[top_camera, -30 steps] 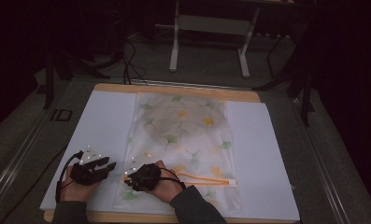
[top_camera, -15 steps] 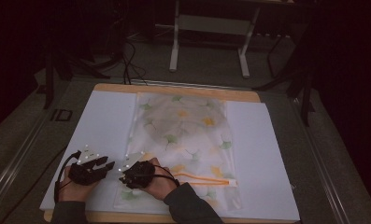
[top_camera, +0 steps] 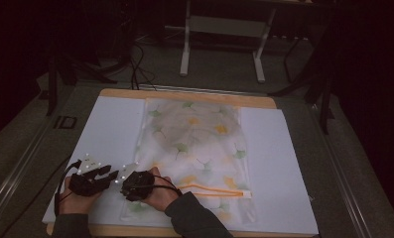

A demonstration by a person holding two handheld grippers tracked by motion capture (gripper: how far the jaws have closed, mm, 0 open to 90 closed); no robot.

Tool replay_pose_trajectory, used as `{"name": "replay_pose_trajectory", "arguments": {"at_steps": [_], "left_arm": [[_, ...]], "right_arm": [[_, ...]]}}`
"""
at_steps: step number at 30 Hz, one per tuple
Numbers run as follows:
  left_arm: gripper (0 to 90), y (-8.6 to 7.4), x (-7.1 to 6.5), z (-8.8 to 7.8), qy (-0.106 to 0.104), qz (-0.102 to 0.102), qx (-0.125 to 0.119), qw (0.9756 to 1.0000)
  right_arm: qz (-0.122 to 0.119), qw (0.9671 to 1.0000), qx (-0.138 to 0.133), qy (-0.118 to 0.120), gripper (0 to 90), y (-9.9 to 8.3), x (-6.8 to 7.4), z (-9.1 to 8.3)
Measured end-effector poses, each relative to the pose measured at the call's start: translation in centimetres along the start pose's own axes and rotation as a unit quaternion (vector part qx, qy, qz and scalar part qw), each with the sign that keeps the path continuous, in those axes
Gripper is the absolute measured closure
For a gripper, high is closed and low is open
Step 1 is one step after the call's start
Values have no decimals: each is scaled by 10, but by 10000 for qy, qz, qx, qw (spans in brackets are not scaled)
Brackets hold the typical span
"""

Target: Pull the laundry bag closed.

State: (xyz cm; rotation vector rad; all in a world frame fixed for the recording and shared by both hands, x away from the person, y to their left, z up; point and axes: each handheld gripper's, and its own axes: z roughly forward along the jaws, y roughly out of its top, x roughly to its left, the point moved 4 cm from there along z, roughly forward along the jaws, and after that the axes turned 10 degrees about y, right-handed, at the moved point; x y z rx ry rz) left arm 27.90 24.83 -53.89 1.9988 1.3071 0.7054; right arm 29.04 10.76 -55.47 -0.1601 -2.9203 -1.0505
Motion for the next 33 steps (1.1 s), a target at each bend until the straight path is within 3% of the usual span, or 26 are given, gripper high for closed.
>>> {"name": "replay_pose_trajectory", "arguments": {"at_steps": [7,10,12,15,21,25,33], "left_arm": [[622,0,1,-1,18,-30,-20,10000],[622,0,1,-1,18,-22,-21,10000],[622,0,1,-1,19,-29,-24,10000],[622,0,2,-1,22,-23,-22,10000],[622,0,1,-1,24,-11,-11,10000],[622,0,0,0,-7,14,10,10000],[622,0,-5,2,-106,45,73,9999]], "right_arm": [[-190,9992,259,-236,714,6,3,5],[-234,9986,282,-369,793,6,3,5],[-184,9990,181,-370,832,5,2,3],[79,9997,-154,-156,883,3,-1,-3],[112,9994,-311,-112,892,0,-2,-9],[258,9980,-580,-32,892,2,-2,-17],[232,9963,-813,-124,893,3,0,-26]]}}
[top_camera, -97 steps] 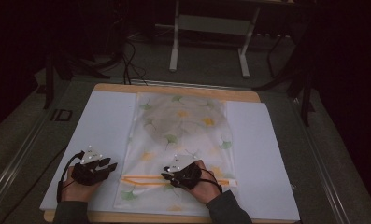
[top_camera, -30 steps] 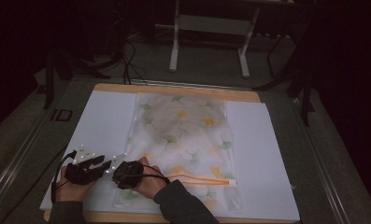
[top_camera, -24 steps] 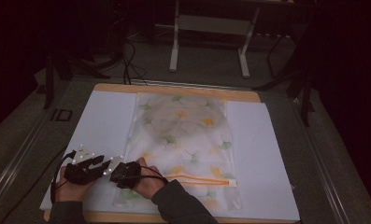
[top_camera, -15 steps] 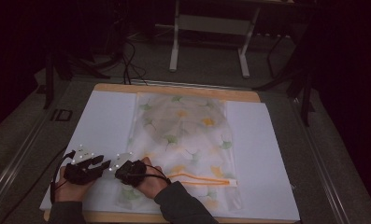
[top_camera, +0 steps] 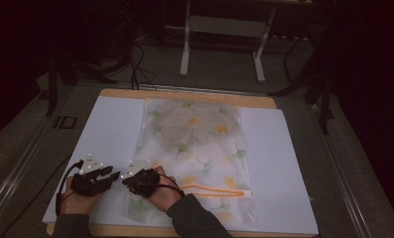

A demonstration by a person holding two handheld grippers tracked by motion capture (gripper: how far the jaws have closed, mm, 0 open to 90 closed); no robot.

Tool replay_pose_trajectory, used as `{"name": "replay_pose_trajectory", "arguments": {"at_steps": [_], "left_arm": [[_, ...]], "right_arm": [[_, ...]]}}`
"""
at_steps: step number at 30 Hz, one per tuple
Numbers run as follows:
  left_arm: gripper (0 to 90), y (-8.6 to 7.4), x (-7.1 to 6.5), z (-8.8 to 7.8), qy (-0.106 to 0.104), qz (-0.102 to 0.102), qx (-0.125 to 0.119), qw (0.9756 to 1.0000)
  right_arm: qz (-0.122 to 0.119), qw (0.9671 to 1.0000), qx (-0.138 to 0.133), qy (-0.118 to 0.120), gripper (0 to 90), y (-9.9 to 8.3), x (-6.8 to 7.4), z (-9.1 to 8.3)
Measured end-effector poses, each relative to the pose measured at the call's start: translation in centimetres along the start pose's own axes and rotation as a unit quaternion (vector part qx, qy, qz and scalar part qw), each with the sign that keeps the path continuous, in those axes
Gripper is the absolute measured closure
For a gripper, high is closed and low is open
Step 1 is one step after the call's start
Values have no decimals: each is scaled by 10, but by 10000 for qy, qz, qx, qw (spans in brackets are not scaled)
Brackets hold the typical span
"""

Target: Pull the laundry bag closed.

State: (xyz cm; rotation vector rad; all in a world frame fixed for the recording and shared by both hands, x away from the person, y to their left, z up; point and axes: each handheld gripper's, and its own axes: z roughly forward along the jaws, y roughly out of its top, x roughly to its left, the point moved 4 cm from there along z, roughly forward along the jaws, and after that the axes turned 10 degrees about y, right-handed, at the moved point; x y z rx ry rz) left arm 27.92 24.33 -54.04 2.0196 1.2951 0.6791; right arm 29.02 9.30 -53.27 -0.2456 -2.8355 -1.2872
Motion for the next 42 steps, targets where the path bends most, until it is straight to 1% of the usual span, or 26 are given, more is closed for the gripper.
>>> {"name": "replay_pose_trajectory", "arguments": {"at_steps": [3,7,8,11,12,14,17,20,21,22,24,26,28,30,33,36,40,41,42], "left_arm": [[623,0,0,1,-60,-32,27,10000],[627,0,-4,3,-281,-92,84,9995],[629,1,-5,3,-304,-83,90,9995],[634,3,-10,5,-425,-79,103,9990],[634,3,-11,6,-457,-61,120,9989],[634,5,-13,7,-525,-97,124,9985],[632,7,-13,7,-718,-286,107,9970],[622,9,-11,7,-994,-573,35,9934],[621,10,-10,7,-1031,-615,28,9928],[618,11,-9,7,-1094,-708,17,9915],[617,11,-8,8,-1164,-806,8,9899],[614,12,-7,8,-1263,-913,-5,9878],[605,13,-7,7,-1376,-1024,-27,9852],[591,15,-7,7,-1524,-1171,-40,9814],[587,18,-8,9,-1606,-1216,-20,9795],[586,20,-9,12,-1724,-1285,-4,9766],[577,21,-10,17,-1893,-1418,71,9716],[572,22,-10,18,-1940,-1463,89,9700],[569,22,-10,19,-1999,-1530,105,9677]], "right_arm": [[49,9999,-123,-14,893,0,0,-5],[143,9995,-288,-26,893,-3,0,-11],[163,9993,-330,-34,894,-4,0,-12],[144,9991,-396,-56,894,-6,0,-15],[111,9990,-426,-70,894,-7,1,-16],[45,9988,-489,-65,894,-9,2,-18],[-64,9983,-571,-76,894,-11,4,-19],[-114,9979,-626,-74,895,-13,5,-21],[-115,9978,-645,-81,895,-13,5,-21],[-124,9978,-650,-83,895,-13,6,-21],[-166,9977,-650,-108,895,-14,6,-22],[-216,9977,-632,-132,895,-14,7,-22],[-266,9976,-625,-159,895,-13,8,-22],[-286,9975,-622,-160,895,-14,8,-22],[-319,9975,-607,-162,895,-14,9,-21],[-361,9975,-588,-173,895,-15,10,-21],[-451,9973,-550,-198,895,-15,12,-20],[-449,9973,-550,-208,895,-15,12,-20],[-467,9972,-549,-214,895,-15,13,-20]]}}
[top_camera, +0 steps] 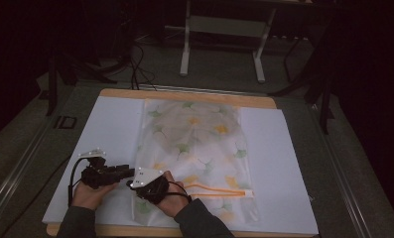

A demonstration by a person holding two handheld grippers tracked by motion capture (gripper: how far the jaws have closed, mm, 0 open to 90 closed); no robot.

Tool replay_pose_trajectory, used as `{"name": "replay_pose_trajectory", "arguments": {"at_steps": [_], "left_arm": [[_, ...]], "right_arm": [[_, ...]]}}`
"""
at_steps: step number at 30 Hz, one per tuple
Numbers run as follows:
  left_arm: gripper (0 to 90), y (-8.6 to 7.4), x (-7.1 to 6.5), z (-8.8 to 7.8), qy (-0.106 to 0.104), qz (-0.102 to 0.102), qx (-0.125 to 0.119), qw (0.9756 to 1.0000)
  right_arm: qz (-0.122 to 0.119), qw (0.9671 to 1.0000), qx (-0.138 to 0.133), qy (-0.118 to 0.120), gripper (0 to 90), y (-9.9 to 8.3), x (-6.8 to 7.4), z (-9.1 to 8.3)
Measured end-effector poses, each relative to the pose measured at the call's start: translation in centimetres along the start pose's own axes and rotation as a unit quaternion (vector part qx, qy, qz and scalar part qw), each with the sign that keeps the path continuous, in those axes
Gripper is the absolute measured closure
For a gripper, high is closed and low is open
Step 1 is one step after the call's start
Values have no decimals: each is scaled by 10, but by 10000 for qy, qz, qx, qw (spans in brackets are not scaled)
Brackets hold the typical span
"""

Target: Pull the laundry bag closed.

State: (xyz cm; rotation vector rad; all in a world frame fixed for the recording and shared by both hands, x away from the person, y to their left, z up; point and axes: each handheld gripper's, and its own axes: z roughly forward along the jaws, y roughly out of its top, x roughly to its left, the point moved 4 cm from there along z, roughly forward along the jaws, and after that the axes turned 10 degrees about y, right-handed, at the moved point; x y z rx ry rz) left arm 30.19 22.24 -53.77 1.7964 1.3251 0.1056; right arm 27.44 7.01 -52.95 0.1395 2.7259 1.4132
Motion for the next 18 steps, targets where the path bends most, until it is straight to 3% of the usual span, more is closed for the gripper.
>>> {"name": "replay_pose_trajectory", "arguments": {"at_steps": [10,14,18], "left_arm": [[536,-1,1,8,-320,-432,214,9983],[542,-1,1,11,-358,-456,265,9980],[605,-1,-1,14,-446,-464,327,9974]], "right_arm": [[-146,9999,-20,-23,895,1,2,-2],[-156,9999,-22,-8,895,1,3,-2],[-179,9998,-20,-1,895,1,4,-2]]}}
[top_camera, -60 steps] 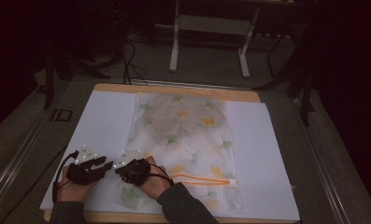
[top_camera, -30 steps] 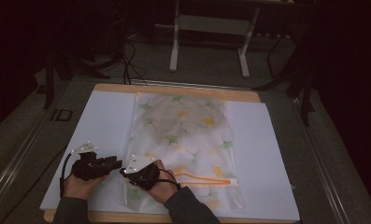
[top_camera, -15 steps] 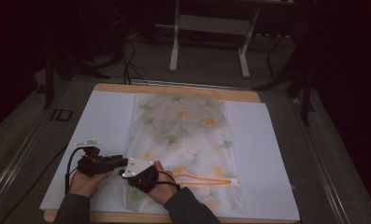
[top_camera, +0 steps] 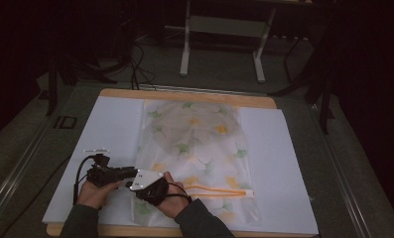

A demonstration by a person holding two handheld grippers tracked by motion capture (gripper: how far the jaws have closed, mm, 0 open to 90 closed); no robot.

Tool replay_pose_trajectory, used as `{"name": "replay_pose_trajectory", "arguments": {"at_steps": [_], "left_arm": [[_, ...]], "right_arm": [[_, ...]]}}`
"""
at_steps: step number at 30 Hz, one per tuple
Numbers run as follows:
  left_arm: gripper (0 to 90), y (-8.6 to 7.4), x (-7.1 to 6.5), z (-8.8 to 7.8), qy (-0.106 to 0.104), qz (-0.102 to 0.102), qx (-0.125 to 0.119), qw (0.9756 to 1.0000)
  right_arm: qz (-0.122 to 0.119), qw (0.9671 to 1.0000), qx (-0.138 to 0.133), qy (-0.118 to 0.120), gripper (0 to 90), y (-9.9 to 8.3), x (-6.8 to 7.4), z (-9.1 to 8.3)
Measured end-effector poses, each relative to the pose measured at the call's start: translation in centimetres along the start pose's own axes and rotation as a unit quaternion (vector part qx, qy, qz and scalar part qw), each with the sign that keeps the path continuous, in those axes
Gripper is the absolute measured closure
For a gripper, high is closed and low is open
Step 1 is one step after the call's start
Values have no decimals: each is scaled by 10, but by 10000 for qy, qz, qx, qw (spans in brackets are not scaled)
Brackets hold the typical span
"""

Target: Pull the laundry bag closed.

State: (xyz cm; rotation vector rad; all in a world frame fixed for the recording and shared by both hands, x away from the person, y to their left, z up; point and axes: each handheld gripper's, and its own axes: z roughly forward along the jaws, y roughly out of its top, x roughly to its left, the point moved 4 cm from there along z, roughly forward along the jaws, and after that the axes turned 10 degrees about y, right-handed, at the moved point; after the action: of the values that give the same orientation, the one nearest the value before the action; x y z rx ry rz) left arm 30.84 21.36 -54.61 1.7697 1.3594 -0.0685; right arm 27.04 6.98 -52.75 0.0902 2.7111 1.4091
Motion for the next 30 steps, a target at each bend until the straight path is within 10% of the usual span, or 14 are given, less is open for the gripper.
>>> {"name": "replay_pose_trajectory", "arguments": {"at_steps": [11,17,30], "left_arm": [[728,-2,-2,3,-82,-52,119,9999],[877,-2,-6,2,27,205,133,9997],[890,1,-15,-4,150,545,-58,9984]], "right_arm": [[-102,9999,36,25,891,-1,2,-2],[-90,10000,20,27,880,-2,2,-3],[-35,10000,-30,47,875,-7,3,-18]]}}
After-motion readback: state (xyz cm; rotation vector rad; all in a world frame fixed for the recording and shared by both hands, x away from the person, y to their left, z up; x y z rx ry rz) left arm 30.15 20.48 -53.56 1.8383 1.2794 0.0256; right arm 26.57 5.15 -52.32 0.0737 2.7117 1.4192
